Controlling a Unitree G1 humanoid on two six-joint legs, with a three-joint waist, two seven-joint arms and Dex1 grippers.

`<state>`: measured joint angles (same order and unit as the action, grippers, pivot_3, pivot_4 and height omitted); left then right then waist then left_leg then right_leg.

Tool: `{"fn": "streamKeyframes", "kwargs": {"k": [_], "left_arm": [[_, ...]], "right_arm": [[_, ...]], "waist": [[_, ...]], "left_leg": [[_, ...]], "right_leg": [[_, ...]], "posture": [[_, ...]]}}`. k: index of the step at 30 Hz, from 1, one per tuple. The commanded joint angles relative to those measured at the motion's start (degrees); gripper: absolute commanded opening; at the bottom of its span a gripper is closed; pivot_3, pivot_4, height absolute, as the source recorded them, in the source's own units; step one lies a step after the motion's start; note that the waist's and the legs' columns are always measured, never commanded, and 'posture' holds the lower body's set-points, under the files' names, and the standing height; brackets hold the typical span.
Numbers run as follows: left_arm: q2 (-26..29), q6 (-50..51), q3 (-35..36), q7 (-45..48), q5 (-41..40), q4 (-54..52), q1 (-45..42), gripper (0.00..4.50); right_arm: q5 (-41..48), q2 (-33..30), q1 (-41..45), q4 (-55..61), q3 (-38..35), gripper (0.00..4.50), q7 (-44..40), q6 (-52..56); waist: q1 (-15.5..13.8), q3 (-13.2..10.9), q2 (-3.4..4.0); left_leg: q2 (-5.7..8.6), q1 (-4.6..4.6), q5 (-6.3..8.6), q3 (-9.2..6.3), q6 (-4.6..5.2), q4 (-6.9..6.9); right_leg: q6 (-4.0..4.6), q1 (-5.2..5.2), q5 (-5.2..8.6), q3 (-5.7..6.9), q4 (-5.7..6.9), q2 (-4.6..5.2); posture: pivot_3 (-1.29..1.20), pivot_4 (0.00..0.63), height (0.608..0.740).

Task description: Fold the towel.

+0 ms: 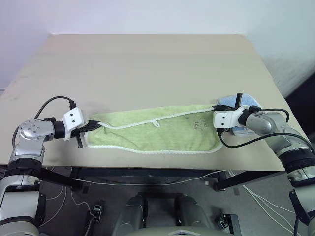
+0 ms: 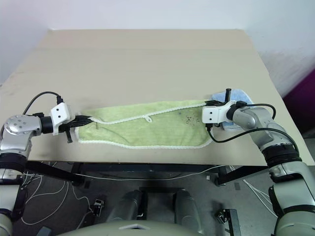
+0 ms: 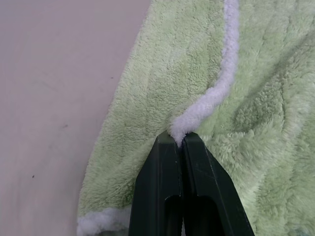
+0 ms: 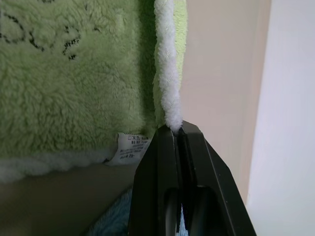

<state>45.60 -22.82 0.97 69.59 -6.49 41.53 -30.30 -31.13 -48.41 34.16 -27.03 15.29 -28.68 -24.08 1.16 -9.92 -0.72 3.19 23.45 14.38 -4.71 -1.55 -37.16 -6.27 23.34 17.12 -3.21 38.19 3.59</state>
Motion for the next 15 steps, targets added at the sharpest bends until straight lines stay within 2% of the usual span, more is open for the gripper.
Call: {"fn": "streamKeyframes", "kwargs": {"k": [1,7,10,15], "left_arm": [[-0.47,1.89,3.18,-2.94,-2.46,0.55,-3.7,0.0],[-1.46,4.31,7.17,-11.3,-3.84,7.33,-15.02,0.0],[-1.78,3.4,7.87,-13.25,-3.37,11.44,-20.86,0.0],[-1.38,0.55,7.53,-16.71,-1.07,18.07,-29.24,0.0]], "right_arm": [[2.12,-1.44,1.37,2.91,-3.25,0.01,0.37,0.29],[7.92,-1.02,7.34,3.12,-6.67,0.01,-2.47,2.26],[11.32,0.49,12.78,-1.22,-7.98,0.01,-3.0,3.02],[11.93,-0.76,22.8,-9.72,-8.19,0.01,-3.63,0.26]], "waist": [[-0.17,0.0,0.0],[-0.05,-0.01,-0.02],[0.09,-0.01,-0.02],[0.09,-0.02,-0.02]], "left_leg": [[0.0,0.0,0.0,0.0,0.0,0.0],[0.01,0.02,0.0,-0.01,0.0,-0.04],[0.01,0.02,0.0,0.0,-0.01,-0.03],[0.02,0.03,-0.01,0.01,-0.01,-0.02]], "right_leg": [[0.0,0.0,0.0,0.0,0.0,0.0],[0.0,0.0,0.0,0.01,0.01,0.0],[0.0,0.0,0.0,0.01,0.0,-0.01],[-0.01,0.03,0.0,0.01,-0.02,-0.01]], "posture": [[0.0,0.15,0.74],[0.0,0.15,0.74],[0.0,0.15,0.74],[0.0,0.15,0.74]]}}
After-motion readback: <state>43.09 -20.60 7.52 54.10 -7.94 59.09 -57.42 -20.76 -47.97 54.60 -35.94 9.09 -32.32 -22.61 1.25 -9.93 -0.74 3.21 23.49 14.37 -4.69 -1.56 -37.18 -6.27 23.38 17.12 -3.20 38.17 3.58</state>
